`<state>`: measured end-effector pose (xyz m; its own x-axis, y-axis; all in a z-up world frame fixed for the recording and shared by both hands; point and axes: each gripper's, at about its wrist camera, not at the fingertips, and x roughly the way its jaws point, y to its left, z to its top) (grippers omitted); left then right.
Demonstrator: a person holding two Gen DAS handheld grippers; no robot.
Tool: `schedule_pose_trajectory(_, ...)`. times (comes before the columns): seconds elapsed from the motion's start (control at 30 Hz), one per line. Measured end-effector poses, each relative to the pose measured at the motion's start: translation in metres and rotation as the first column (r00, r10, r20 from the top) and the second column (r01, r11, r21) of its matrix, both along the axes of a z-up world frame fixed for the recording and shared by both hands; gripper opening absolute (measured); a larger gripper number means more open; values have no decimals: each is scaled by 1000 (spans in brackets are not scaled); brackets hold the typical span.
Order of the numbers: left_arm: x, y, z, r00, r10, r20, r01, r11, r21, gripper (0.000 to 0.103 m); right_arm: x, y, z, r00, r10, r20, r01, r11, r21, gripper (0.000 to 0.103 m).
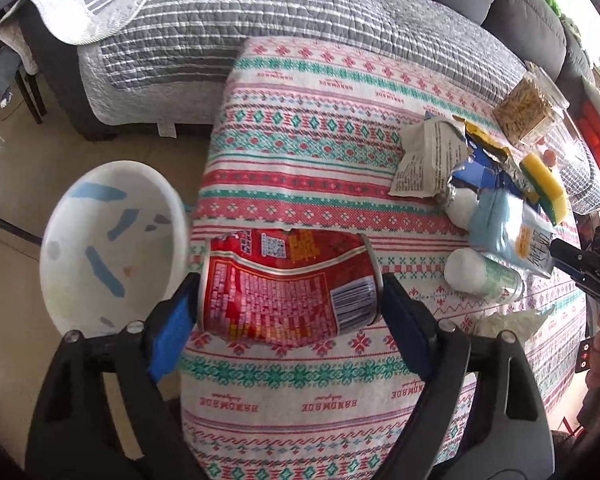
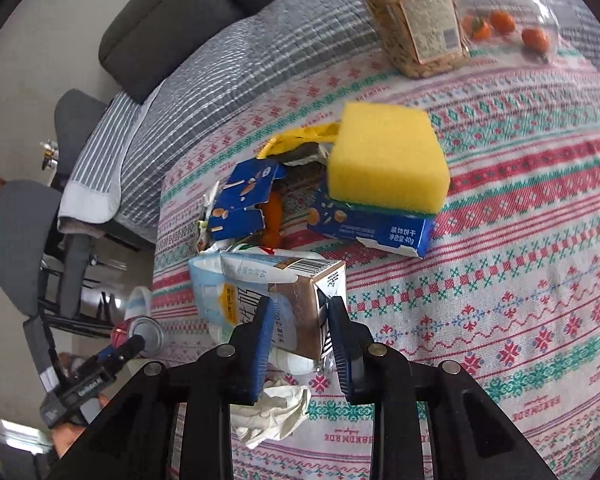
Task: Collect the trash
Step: 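Carry the red can with the left gripper over the bucket while the right carries the carton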
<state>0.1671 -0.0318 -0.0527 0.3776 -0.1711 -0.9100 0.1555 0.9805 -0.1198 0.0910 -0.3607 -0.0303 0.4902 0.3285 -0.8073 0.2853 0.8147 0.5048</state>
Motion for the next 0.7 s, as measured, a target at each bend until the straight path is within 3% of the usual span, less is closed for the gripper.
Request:
schedule_pose_trajectory(0.07, -3, 7, 4, 1000, 10, 11, -10, 1000, -4, 87, 1, 6, 4, 1000, 21, 0, -21, 1000, -10, 27)
schedule_pose_trajectory(0.13, -6, 15, 7, 1000, 21, 18, -21, 1000, -7, 87, 1, 14, 8, 999, 51, -5, -51, 996, -78, 28)
schedule_pose_trajectory(0.17, -7, 19, 8, 999, 28, 21, -28, 1000, -10, 87, 2, 18, 10, 998, 61, -16, -63, 989, -132, 40)
schedule_pose_trajectory(0.2, -8, 23, 10, 999, 34, 23, -33, 999, -13, 87, 2, 22, 12, 997, 70, -24, -73, 983, -169, 65)
schedule_pose_trajectory(0.27, -10, 30, 12, 999, 47, 26, -47, 999, -19, 87, 0, 26, 13, 997, 68, -24, -71, 973, -221, 81)
schedule_pose_trajectory(0.43, -14, 40, 15, 998, 61, 31, -60, 998, -23, 87, 8, 44, 16, 993, 116, -12, -115, 955, -274, 83)
schedule_pose_trajectory(0.6, -15, 43, 14, 997, 68, 26, -68, 997, -25, 87, 19, 64, 6, 996, 81, -50, -91, 963, -254, 96)
schedule_pose_trajectory(0.7, -15, 46, 15, 997, 72, 27, -72, 997, -30, 87, 27, 81, 15, 996, 81, -24, -84, 938, -337, 97)
